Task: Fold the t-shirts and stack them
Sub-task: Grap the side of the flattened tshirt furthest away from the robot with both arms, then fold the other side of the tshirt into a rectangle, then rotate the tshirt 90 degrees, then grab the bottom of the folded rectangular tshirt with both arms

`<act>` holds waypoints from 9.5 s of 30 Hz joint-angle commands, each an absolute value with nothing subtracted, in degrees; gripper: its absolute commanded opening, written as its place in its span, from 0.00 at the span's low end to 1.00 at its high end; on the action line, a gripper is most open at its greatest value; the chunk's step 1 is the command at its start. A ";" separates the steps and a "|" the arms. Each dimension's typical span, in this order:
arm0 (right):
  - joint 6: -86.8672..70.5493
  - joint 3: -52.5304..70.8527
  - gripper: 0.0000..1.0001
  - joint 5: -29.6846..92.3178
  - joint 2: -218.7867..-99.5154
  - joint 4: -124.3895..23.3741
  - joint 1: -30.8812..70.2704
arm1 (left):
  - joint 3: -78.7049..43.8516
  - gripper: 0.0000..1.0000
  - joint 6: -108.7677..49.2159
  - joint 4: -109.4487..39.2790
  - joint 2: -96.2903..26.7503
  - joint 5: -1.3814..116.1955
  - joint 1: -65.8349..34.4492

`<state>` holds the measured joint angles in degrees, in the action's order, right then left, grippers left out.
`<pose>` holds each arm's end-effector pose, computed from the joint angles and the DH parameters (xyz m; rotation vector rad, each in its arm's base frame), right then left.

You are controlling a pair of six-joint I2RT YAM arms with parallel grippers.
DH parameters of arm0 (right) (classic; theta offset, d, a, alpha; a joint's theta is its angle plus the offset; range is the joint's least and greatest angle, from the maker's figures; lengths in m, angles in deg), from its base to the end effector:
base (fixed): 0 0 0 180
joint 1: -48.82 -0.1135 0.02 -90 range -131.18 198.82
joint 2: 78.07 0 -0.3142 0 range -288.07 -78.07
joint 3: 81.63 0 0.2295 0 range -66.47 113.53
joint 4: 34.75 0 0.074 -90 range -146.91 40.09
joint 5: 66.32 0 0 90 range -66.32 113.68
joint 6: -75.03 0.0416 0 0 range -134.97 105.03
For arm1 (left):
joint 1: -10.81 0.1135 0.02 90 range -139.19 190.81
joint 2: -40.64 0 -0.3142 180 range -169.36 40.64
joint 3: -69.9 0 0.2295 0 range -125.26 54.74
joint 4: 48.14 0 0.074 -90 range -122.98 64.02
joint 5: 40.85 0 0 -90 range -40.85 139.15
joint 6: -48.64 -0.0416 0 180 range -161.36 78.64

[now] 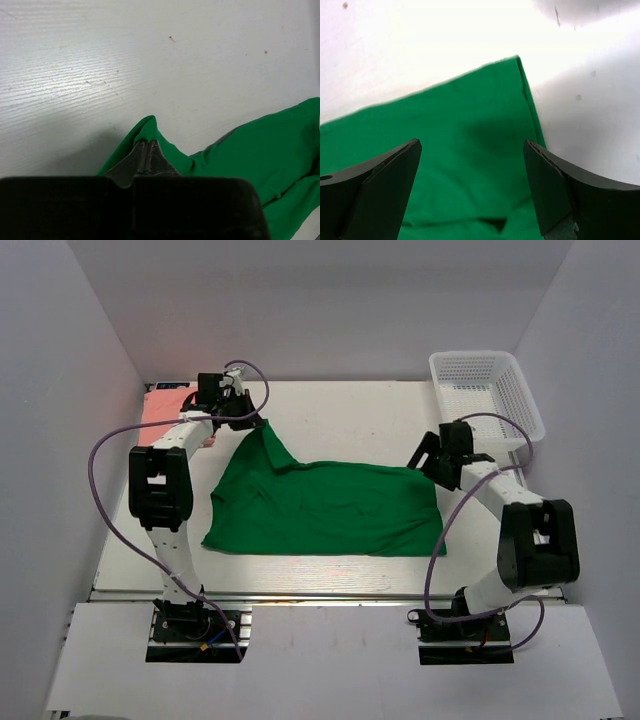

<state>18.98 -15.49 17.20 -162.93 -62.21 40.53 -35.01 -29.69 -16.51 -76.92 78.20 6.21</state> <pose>0.2867 0.0370 0.2696 0.5815 2.3091 0.2193 0.4652 -0.0577 0.2647 0.1100 2.3334 -0.7341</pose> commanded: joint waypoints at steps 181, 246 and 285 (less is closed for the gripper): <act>3.29 -28.15 0.90 47.42 -145.14 -52.63 -7.25 | -82.19 0.99 -15.16 -33.08 -103.42 73.65 -7.65; 26.42 -34.12 0.87 30.79 -147.77 -66.52 -3.03 | 28.20 0.70 -9.28 -8.11 -25.88 67.78 -25.83; 19.48 -22.98 0.00 28.08 -153.04 -63.71 1.71 | 8.62 0.00 -4.35 -5.21 -31.52 52.50 -32.88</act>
